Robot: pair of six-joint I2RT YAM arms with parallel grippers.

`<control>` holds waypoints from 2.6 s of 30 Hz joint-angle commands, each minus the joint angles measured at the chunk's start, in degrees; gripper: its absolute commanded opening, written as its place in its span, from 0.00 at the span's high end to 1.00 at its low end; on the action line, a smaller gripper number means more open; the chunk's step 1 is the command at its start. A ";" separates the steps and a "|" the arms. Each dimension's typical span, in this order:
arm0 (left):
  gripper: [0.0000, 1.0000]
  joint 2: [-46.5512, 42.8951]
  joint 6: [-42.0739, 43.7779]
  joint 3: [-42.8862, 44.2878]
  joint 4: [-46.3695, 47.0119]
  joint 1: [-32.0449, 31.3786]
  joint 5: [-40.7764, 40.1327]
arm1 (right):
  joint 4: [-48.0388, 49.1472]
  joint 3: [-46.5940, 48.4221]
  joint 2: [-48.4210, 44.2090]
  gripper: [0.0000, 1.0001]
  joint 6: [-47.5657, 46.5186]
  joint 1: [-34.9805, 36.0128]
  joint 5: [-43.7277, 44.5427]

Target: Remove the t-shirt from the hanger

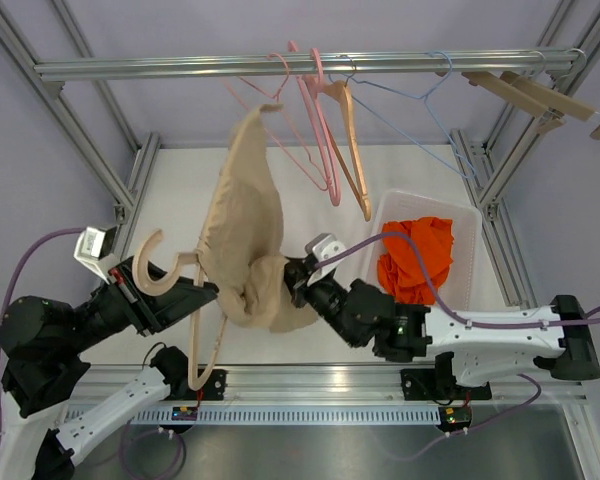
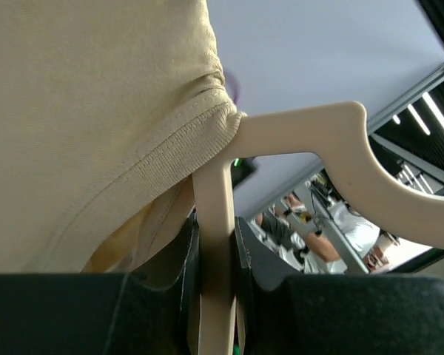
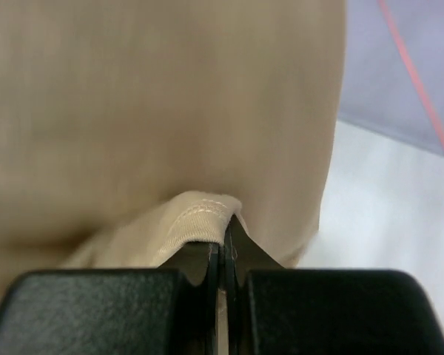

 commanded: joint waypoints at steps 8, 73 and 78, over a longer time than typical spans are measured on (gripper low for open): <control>1.00 -9.00 -0.64 -3.39 -4.36 0.12 13.15 | 0.56 3.42 -1.98 1.00 -3.39 -12.86 -26.86; 1.00 -13.14 14.57 -9.90 -27.21 -5.33 -18.04 | -37.24 40.71 -9.79 1.00 -9.11 -46.52 -3.43; 1.00 -11.29 15.00 -8.85 -24.85 -5.33 -20.50 | -35.22 18.13 -17.17 1.00 4.67 -49.61 2.44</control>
